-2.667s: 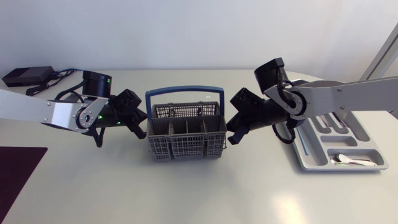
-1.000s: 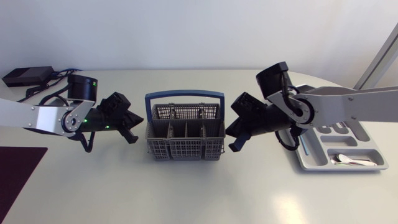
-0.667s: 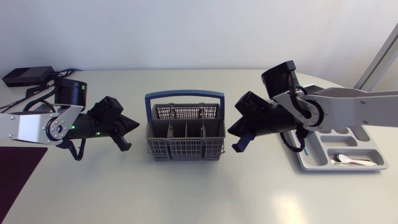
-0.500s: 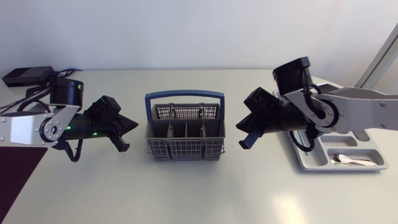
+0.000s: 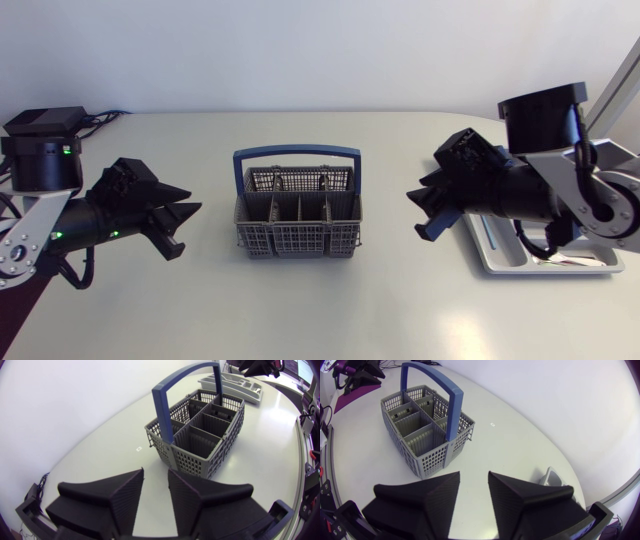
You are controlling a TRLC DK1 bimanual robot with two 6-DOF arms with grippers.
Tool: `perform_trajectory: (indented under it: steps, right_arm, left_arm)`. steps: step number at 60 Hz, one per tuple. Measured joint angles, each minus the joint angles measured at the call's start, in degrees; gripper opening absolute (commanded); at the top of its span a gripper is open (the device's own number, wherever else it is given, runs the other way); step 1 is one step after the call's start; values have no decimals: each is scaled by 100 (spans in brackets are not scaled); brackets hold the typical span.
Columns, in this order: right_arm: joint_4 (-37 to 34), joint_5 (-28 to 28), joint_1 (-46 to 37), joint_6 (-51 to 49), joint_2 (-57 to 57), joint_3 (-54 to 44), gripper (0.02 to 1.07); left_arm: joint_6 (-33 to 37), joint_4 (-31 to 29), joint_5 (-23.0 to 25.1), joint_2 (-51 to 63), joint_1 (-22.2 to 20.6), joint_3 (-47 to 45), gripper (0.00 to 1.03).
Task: Sort the cutlery from the basket into the organizer compartments.
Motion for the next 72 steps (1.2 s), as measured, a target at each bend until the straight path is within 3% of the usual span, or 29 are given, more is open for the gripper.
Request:
perform_trajectory:
  steps: [1, 5, 37, 58, 72]
  right_arm:
    - [-15, 20, 0, -2, -57, -17, 103]
    - [-46, 140, 0, 0, -295, -114, 103]
    - [-916, 393, -608, 0, -2083, -413, 103]
    - [-1003, 409, -1069, 262, -3185, -811, 103]
    - [-1128, 616, -1113, 413, -4054, -1104, 103]
  left_arm:
    - [-33, -35, -35, -85, 0, -9, 82]
    - [-101, -120, -87, -369, 0, -52, 100]
    - [-1279, -990, -238, -2159, 424, -79, 99]
    - [-1434, -1191, -262, -3305, 553, -243, 99]
    - [-1867, -1003, -699, -4120, 551, -935, 99]
